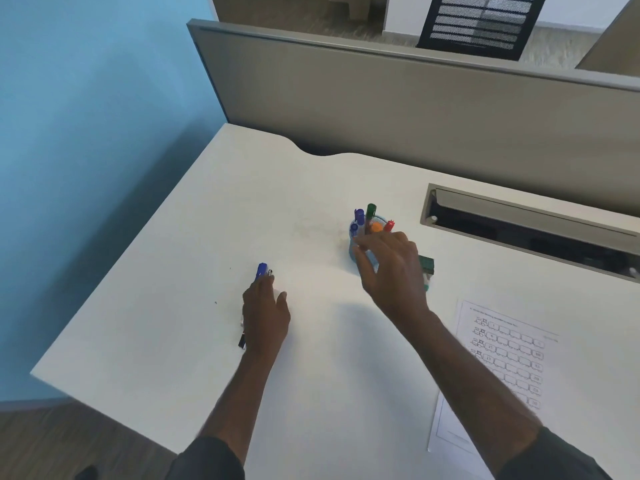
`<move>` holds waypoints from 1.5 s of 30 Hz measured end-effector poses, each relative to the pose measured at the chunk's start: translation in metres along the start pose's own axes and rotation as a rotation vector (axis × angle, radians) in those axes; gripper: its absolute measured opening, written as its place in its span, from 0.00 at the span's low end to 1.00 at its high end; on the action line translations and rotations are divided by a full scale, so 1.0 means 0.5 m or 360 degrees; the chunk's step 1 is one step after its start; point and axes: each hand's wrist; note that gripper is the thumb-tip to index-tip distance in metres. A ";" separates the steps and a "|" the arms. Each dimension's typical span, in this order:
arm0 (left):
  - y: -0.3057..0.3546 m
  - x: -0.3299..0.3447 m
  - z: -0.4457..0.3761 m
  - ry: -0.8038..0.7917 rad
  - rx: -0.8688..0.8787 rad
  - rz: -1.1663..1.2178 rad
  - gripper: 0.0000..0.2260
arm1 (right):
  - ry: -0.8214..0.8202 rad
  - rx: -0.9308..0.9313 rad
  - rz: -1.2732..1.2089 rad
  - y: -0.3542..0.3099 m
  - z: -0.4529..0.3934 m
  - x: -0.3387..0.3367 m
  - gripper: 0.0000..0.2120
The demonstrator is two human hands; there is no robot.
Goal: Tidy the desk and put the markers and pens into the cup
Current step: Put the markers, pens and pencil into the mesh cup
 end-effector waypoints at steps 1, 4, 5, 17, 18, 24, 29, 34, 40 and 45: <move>-0.009 -0.001 0.008 -0.0003 -0.0005 -0.0032 0.19 | -0.0007 -0.0002 -0.0025 -0.002 0.013 0.008 0.04; -0.023 0.001 0.027 -0.0050 -0.0004 -0.0121 0.18 | -0.0064 0.0042 -0.0073 -0.004 0.051 0.031 0.04; -0.026 0.003 0.033 -0.0067 -0.0002 -0.0152 0.18 | -0.0094 0.0079 -0.0083 -0.005 0.062 0.038 0.05; -0.016 0.020 0.050 -0.0053 -0.0143 -0.0313 0.12 | -0.0380 0.0316 -0.0066 -0.013 0.125 0.072 0.07; -0.016 0.019 0.050 -0.0069 -0.0188 -0.0318 0.09 | -0.0397 0.0318 -0.0065 -0.013 0.124 0.073 0.08; -0.002 0.023 0.039 -0.0228 -0.0269 -0.0293 0.08 | -0.0529 0.0344 -0.0063 -0.013 0.125 0.078 0.11; 0.032 0.021 0.030 -0.0373 -0.0494 0.0197 0.07 | -0.0835 0.0267 -0.0101 -0.009 0.134 0.081 0.17; 0.079 0.016 0.016 -0.0606 -0.0616 0.0784 0.05 | -0.0969 0.0117 -0.0185 -0.003 0.143 0.074 0.19; 0.116 0.010 0.017 -0.0593 -0.0607 0.0991 0.07 | -0.0851 -0.0009 -0.0355 -0.005 0.136 0.059 0.15; 0.128 0.011 0.016 -0.0550 -0.0630 0.1139 0.04 | -0.0609 -0.0176 -0.0300 -0.007 0.127 0.052 0.08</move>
Point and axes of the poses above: each hand's wrist, its own z-axis away from the middle knuckle, its own x-axis out of the palm, y = z × x, and after that the axes turned 8 degrees about -z, right-handed
